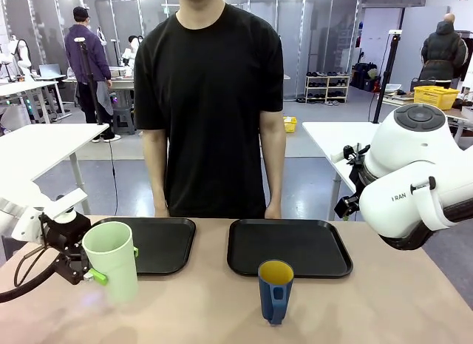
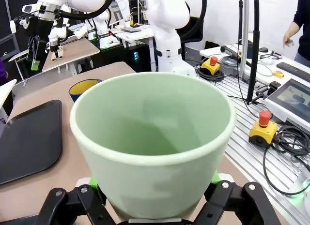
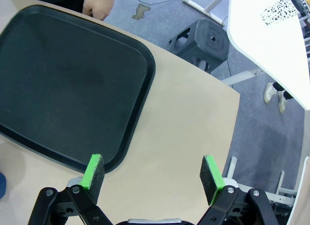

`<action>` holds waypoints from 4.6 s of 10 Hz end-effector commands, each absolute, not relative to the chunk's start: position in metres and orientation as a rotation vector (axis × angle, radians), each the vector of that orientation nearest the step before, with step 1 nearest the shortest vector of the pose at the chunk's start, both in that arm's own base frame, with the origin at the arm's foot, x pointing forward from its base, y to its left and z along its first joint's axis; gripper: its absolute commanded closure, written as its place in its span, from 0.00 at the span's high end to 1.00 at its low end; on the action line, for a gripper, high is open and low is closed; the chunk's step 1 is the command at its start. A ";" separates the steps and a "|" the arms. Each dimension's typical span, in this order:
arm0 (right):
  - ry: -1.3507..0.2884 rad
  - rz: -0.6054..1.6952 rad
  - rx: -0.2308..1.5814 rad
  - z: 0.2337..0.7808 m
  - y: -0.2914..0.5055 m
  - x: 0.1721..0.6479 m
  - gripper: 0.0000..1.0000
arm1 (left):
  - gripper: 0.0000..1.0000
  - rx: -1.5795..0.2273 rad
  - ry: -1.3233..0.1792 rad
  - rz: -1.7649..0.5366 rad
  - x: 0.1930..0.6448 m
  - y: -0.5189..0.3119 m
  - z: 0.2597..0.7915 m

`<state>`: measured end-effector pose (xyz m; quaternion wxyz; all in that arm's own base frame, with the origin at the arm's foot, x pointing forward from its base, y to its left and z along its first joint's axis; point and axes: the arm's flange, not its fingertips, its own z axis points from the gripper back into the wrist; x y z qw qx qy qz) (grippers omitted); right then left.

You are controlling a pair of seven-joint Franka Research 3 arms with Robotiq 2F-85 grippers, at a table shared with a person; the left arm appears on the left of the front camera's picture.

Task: Sort and store the cups by type.
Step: Place the picked Reusable plastic cup into the Flat Tray indicated by the person.

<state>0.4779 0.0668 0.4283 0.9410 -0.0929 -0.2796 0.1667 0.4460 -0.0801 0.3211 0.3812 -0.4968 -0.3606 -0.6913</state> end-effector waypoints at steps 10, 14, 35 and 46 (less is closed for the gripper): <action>-0.571 0.350 -0.202 0.427 0.067 0.479 1.00 | 0.68 -1.279 -0.942 -1.765 0.451 -0.081 0.323; -0.571 0.350 -0.202 0.427 0.067 0.479 1.00 | 0.68 -1.279 -0.942 -1.765 0.451 -0.081 0.323; -0.571 0.350 -0.202 0.427 0.067 0.479 1.00 | 0.87 -1.269 -0.919 -1.766 0.446 -0.081 0.321; -0.571 0.350 -0.202 0.427 0.067 0.479 1.00 | 0.87 -1.281 -1.076 -1.596 0.591 -0.025 0.341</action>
